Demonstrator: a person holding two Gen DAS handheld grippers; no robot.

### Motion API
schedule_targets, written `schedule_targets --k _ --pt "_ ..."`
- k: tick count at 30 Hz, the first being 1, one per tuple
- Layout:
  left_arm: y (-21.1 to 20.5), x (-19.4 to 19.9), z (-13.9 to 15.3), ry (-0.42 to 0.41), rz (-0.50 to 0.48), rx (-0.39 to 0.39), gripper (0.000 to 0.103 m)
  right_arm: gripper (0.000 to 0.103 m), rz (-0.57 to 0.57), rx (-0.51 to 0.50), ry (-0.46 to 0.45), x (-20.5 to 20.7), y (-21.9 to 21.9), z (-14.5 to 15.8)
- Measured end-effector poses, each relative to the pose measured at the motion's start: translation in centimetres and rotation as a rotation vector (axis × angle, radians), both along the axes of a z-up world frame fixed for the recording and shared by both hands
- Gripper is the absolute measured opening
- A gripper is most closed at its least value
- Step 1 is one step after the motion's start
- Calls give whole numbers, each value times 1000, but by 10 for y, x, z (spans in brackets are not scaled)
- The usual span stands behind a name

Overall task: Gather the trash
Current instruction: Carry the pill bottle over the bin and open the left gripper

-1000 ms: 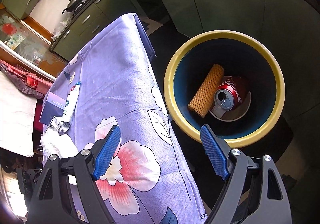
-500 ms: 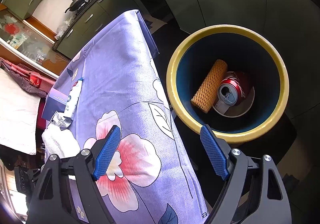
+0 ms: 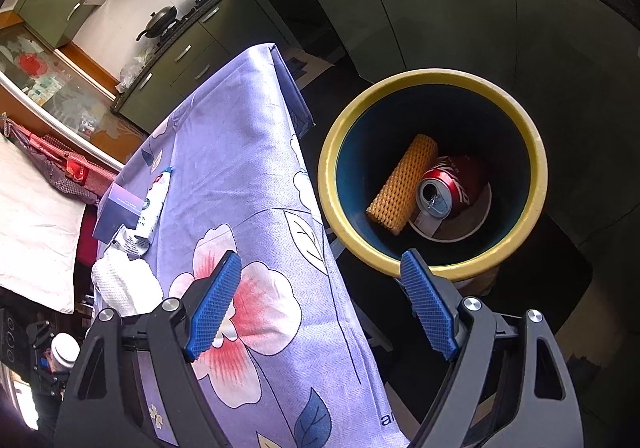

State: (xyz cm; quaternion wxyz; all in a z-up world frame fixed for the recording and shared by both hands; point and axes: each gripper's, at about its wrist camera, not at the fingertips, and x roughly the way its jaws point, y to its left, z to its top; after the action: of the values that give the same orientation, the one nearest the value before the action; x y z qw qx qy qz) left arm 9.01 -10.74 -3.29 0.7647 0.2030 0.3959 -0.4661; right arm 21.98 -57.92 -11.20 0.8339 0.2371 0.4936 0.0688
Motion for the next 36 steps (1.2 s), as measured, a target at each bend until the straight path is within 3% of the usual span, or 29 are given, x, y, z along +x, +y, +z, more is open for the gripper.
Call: schedule_targets --k 5,10,19,23,25,28,36 --pt "-66 41 23 -2 -42 1 45 81 -30 12 -37 -20 -27 2" --pt "-156 91 24 37 -125 16 45 81 -71 1 -59 -46 -59 3" --pt "-326 154 -16 61 -246 80 45 81 -180 -9 -58 -98 -105 -6" --pt "-379 179 -37 59 -202 98 46 81 -218 4 -47 -105 -117 -14" --pt "-390 192 -41 80 -147 95 57 81 -221 12 -40 -106 -120 -16" --pt "-385 201 -29 92 -104 36 58 81 -199 15 -40 -107 -117 -16" --pt "-290 156 28 32 -60 -90 63 81 -138 6 -58 -97 -94 -11"
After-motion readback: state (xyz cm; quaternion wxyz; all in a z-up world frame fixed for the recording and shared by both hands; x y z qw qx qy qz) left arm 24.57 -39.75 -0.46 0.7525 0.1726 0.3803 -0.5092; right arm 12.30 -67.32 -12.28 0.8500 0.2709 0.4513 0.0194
